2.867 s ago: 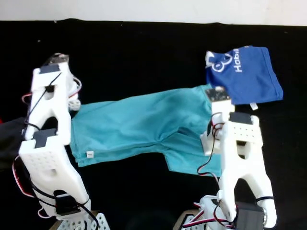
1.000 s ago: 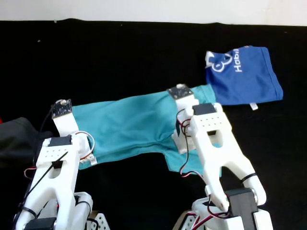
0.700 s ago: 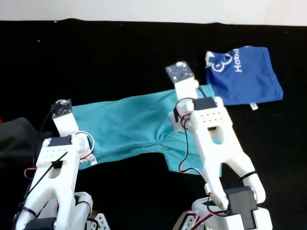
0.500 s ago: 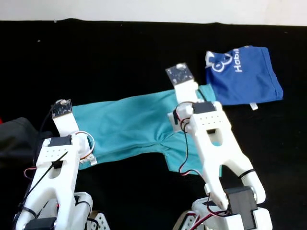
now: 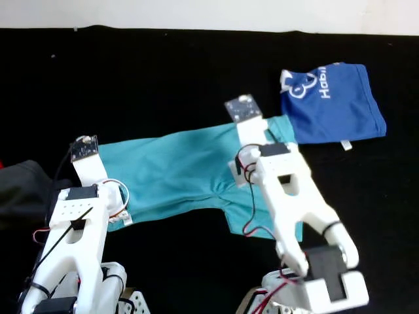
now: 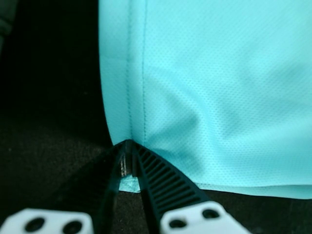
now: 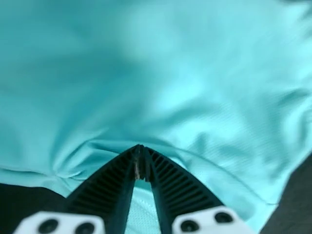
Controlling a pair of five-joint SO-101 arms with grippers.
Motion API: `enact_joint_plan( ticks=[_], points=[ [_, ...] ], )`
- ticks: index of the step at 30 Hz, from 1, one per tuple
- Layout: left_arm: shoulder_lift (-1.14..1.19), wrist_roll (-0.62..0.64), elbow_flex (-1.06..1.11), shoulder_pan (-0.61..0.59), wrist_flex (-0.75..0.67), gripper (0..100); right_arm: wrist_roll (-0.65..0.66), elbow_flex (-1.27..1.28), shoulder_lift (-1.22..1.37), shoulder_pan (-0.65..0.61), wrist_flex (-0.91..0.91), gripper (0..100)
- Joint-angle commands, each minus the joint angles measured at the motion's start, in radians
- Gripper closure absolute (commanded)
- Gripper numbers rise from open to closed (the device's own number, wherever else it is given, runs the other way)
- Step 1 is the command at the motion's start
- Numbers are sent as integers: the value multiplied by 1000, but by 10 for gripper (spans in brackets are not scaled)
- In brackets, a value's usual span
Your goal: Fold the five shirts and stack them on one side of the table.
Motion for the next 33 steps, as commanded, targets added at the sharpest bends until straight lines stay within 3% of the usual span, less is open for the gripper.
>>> enact_joint_plan(
  ticks=[1, 9, 19, 29, 33],
  points=[
    [-4, 9, 5, 5, -25, 992, 2, -67, 64, -2, 27, 990],
    [-4, 9, 5, 5, -25, 992, 2, -64, -120, -8, 211, 991],
    [-4, 9, 5, 5, -25, 992, 5, 59, -226, -8, 251, 991],
    [-4, 9, 5, 5, -25, 992, -3, -183, -226, -44, 587, 991],
    [-4, 9, 5, 5, -26, 992, 0, -262, -217, -7, 503, 991]
  ],
)
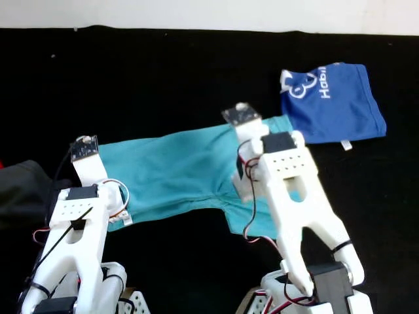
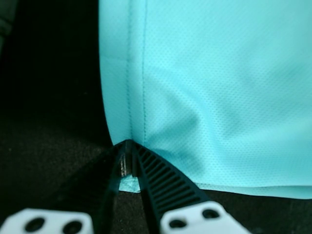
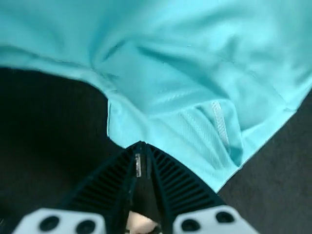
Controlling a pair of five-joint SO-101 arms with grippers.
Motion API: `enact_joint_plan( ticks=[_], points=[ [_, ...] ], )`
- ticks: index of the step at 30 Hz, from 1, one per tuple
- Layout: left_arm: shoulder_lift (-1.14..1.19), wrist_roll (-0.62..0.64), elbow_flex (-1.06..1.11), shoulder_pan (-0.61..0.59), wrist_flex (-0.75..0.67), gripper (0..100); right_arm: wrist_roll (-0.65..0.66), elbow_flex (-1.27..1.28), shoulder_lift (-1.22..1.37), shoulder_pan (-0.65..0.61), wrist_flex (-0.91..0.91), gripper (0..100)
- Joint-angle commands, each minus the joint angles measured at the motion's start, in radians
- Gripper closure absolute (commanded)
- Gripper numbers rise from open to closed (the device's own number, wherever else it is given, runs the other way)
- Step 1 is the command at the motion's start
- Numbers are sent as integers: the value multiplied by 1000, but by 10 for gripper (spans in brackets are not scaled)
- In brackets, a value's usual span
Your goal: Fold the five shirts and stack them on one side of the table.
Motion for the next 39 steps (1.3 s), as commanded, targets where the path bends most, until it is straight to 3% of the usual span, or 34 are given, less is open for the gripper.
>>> enact_joint_plan(
  ticks=[1, 7, 14, 19, 25, 33, 39],
  points=[
    [-4, 9, 5, 5, -26, 992, 0, -71, -24, 38, -130, 991],
    [-4, 9, 5, 5, -26, 992, 2, 153, -24, 44, -539, 991],
    [-4, 9, 5, 5, -26, 992, 3, 302, -24, 28, -584, 991],
    [-4, 9, 5, 5, -26, 992, 3, 338, -28, 27, -547, 991],
    [-4, 9, 5, 5, -26, 992, 5, 328, -38, 10, -335, 991],
    [-4, 9, 5, 5, -26, 992, 3, 219, -65, -203, -31, 991],
    [-4, 9, 5, 5, -26, 992, 3, 165, -277, -206, -56, 991]
  ],
)
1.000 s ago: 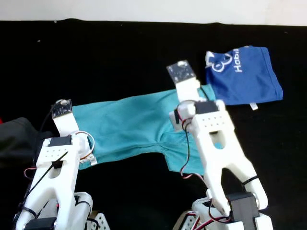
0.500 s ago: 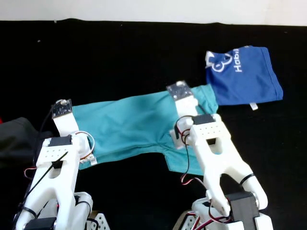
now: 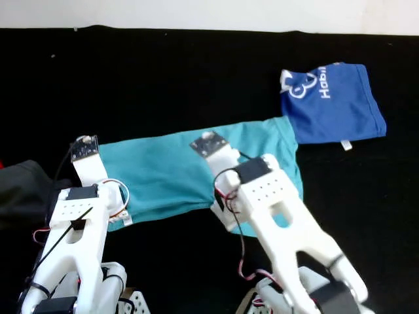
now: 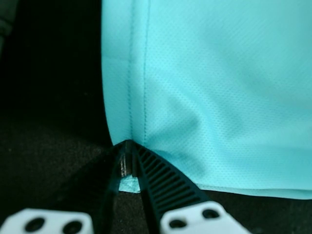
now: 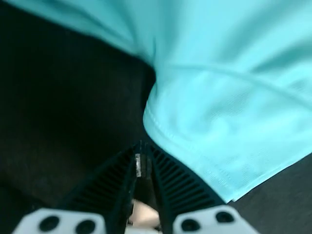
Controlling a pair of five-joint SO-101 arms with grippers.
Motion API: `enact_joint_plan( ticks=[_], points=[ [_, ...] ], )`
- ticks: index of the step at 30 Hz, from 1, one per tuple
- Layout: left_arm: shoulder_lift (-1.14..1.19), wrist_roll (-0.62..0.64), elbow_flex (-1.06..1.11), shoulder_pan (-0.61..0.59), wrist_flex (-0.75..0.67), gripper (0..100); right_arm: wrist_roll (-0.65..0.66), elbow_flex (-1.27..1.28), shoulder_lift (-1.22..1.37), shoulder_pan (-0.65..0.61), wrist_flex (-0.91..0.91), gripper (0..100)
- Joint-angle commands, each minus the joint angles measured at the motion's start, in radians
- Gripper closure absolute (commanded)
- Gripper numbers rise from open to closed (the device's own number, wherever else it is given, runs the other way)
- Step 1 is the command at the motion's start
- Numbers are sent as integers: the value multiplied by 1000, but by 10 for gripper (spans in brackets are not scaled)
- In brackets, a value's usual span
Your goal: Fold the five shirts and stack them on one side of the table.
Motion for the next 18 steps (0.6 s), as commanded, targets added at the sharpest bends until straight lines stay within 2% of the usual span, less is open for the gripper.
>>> enact_joint_plan(
  ticks=[1, 5, 9, 13, 18],
  points=[
    [-4, 8, 5, 5, -20, 992, 3, -31, -120, 33, -61, 991],
    [-4, 8, 5, 5, -20, 992, 17, 94, -120, 114, -180, 991],
    [-4, 8, 5, 5, -20, 992, 164, 254, -64, 220, -318, 991],
    [-4, 8, 5, 5, -20, 992, 233, 329, 5, 369, -453, 991],
    [-4, 8, 5, 5, -20, 992, 296, 326, 96, 467, -489, 991]
  ],
)
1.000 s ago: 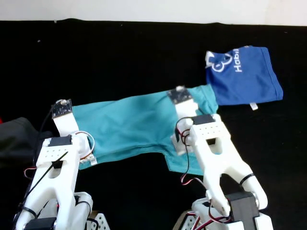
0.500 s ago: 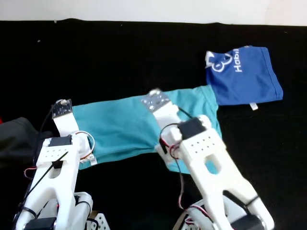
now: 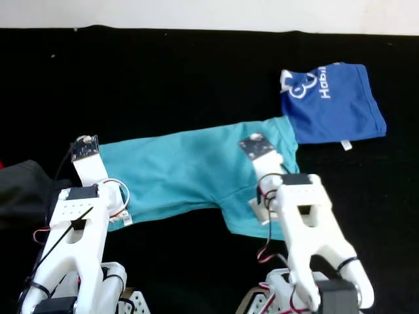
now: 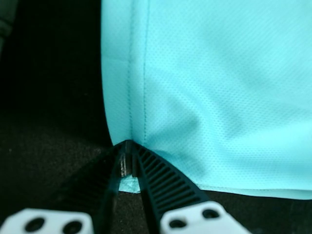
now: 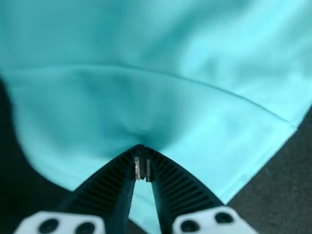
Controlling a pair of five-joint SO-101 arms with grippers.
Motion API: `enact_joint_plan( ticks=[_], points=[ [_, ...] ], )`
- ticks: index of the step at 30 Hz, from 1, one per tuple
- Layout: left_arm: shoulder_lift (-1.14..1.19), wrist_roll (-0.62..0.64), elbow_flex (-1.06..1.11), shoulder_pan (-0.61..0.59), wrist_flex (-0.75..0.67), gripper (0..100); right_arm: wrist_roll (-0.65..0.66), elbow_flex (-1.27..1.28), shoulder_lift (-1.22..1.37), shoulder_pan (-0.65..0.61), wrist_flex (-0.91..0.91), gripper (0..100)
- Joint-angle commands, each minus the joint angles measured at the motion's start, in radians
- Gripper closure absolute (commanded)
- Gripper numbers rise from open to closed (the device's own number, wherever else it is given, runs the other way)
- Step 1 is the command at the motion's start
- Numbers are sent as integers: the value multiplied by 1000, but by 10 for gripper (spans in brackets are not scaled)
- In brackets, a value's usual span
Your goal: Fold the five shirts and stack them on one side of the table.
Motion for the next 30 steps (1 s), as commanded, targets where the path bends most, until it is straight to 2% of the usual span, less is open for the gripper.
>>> enact_joint_plan(
  ticks=[1, 4, 10, 14, 17, 21, 25, 28, 30],
  points=[
    [-4, 6, 5, 5, -15, 992, 43, -2, 41, 58, -24, 991],
    [-10, 6, -19, 13, 20, 992, 44, 1, 38, 59, 12, 991],
    [-203, 6, -254, 12, 430, 991, 44, -1, -117, 59, 94, 992],
    [-354, 6, -283, 12, 532, 990, 44, -1, -286, 59, 188, 992],
    [-397, 5, -216, 15, 514, 990, 41, -1, -427, 54, 255, 992],
    [-360, 5, -77, 15, 330, 990, 41, 25, -547, 24, 268, 992],
    [-275, 3, -2, 18, 170, 990, 44, 101, -509, 7, 226, 990],
    [-199, 2, 21, 18, 112, 990, 46, 122, -438, 4, 217, 984],
    [-148, 2, 35, 18, 68, 990, 46, 81, -386, -10, 262, 926]
  ],
)
